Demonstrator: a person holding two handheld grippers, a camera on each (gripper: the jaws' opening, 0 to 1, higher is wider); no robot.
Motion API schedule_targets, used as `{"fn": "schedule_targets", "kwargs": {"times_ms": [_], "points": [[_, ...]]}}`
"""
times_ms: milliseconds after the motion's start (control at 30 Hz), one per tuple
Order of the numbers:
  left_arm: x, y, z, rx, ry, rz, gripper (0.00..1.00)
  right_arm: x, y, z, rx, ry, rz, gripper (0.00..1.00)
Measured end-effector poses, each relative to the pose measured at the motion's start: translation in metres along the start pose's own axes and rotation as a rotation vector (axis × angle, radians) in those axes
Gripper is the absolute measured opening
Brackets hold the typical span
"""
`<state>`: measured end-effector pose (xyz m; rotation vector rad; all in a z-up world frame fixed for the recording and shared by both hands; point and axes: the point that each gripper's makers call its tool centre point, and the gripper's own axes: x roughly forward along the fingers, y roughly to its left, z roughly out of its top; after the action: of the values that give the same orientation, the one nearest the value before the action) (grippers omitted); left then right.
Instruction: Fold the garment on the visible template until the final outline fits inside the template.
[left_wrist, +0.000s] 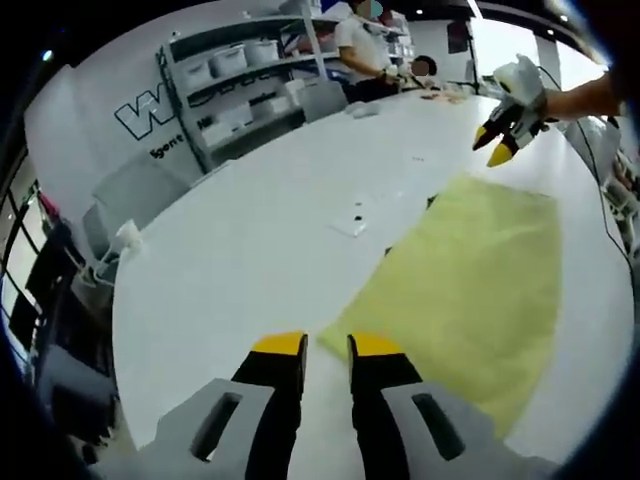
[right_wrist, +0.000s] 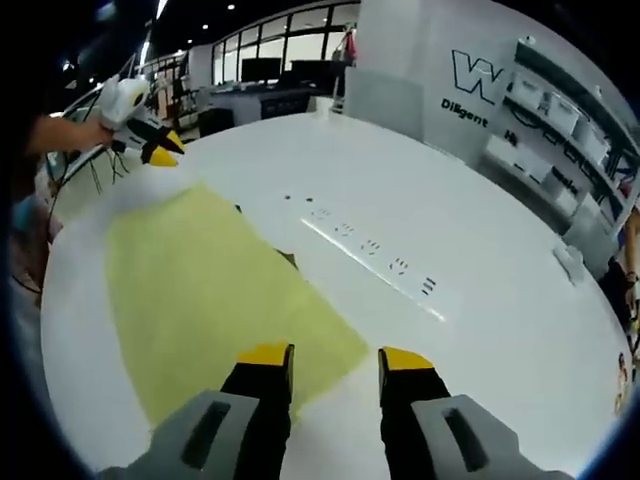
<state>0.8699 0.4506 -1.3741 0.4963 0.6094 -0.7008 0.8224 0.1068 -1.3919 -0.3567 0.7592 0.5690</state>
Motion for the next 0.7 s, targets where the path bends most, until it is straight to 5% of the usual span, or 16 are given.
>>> {"fn": "schedule_targets", "kwargs": {"times_ms": [200, 700], "points": [[-0.009, -0.003, 0.002, -0.060, -0.024, -0.003, 0.41, -0.007, 0.008, 0.002, 0.010, -0.024, 0.019, 0.41], [-0.025, -0.014, -0.007, -0.105, -0.049, -0.012, 0.51, -0.024, 0.026, -0.001, 0.042, -0.059, 0.060, 0.52]]}}
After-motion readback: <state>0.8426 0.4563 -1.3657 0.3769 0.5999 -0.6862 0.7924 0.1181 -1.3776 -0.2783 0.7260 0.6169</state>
